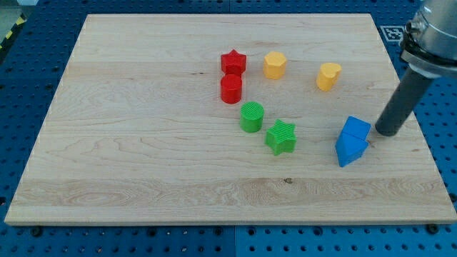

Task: Move the blue triangle slightly to the right of the green star

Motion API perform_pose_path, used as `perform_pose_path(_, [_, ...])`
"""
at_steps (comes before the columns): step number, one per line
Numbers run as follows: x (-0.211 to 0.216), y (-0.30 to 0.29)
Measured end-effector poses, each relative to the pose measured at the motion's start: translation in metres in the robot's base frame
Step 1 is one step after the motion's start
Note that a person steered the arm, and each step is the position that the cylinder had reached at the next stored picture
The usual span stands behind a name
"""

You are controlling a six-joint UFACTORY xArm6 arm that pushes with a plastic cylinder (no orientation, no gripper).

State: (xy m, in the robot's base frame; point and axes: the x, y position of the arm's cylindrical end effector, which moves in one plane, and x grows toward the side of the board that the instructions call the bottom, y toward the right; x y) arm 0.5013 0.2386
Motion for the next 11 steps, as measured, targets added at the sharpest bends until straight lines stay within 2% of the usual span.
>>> perform_pose_path(1, [0.043,-0.016])
perform_pose_path(2, [0.059,-0.045])
perform_pose_path(6, [0.049,-0.09])
perform_pose_path(8, [0.044,-0.092])
perform_pose_path(10, [0.056,-0.053])
perform_pose_path(11, [0.032,-0.042])
